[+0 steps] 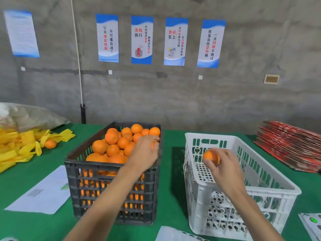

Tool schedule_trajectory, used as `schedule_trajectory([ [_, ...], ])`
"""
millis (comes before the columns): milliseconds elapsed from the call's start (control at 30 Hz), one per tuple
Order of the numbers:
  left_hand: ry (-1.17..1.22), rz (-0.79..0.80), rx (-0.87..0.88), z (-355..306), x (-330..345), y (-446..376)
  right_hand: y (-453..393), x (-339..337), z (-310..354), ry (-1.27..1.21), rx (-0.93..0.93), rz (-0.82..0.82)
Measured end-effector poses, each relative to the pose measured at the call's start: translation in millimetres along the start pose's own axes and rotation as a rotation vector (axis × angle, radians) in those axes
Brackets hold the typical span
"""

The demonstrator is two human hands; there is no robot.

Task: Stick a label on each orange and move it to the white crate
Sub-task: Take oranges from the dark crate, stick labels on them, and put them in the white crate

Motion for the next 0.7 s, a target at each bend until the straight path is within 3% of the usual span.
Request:
schedule_trajectory([
  [100,-0.271,0.188,-0.265,71,-10,-23,-5,3,-18,0.043,-0.009,0.008],
  [200,-0.380,0.447,-0.450,120,-5,-25,-1,5,-15,0.029,-0.076,-0.006],
  [267,-0.463,0.576,-0.506,139,2,-20,5,7,-9,0.009,-0.120,-0.022],
  [367,-0.558,0.627,-0.509,150,10,-19,13,12,-3,-0.028,-0.159,-0.026],
  [533,-0.565,0.532,-0.507,149,6,-25,30,12,11,-0.090,-0.241,-0.045],
  [700,-0.217,0.176,-0.432,123,-8,-25,63,18,36,-0.059,-0.552,-0.037],
])
Point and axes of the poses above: each hand's wrist, its own y-axis away from the middle knuckle, its own x-axis out of the palm, z = x × y, the point moved 7 cm from there along -y, towards the middle knuckle, and after that the axes turned 2 degrees about -y, right-handed, at the moved point
